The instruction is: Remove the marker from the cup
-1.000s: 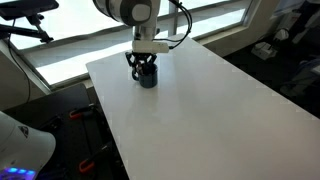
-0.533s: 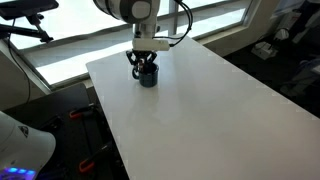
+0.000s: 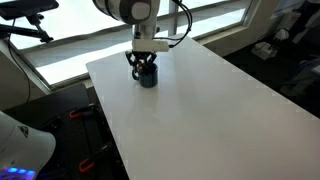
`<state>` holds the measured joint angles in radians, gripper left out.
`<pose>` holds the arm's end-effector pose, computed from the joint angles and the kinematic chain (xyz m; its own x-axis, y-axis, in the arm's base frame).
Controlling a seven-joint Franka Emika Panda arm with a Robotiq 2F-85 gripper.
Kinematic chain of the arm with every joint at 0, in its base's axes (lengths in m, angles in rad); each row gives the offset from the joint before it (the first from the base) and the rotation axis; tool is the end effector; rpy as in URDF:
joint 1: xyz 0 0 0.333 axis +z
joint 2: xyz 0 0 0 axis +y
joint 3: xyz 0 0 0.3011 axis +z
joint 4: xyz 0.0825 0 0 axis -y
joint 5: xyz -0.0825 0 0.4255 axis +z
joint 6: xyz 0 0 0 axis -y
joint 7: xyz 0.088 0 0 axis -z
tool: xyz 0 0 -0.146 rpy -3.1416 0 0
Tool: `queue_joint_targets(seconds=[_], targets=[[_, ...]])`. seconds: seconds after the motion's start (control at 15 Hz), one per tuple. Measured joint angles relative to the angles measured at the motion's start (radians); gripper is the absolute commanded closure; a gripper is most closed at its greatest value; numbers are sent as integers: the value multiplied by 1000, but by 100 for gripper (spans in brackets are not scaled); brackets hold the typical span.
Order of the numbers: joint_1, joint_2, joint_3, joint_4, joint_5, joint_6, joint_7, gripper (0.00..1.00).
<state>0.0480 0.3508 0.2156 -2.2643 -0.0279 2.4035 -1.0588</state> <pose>0.5029 0.1453 0.1042 0.2241 0.9735 -0.0466 0.9518 -0.2289 -0.2041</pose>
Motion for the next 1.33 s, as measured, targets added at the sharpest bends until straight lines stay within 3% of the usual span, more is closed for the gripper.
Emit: queue_joint_targets(seconds=[0.07,0.2,0.27,0.4,0.47,0.6,0.67,0.73,0.93,1.13,1.27,1.33], targets=[[0,1,0,-2,0,0,0,57],[0,2,0,-5,0,0,0,64],[0,2,0,-6,0,0,0,72],[0,2,0,-6,0,0,0,74],[0,-3,0,-5,0,0,0,66],[0,-9,0,-4,-1,0,0,66],[0,-10,0,-3,-1,0,0,60],[0,-10,0,-3,-1,0,0,39],[2,-10,0,-4,0,-1,0,18],[4,-10,1,-4,-1,-1,0,13],[6,-10,1,-4,-1,-2,0,27],[7,-10,1,-4,-1,-2,0,27]])
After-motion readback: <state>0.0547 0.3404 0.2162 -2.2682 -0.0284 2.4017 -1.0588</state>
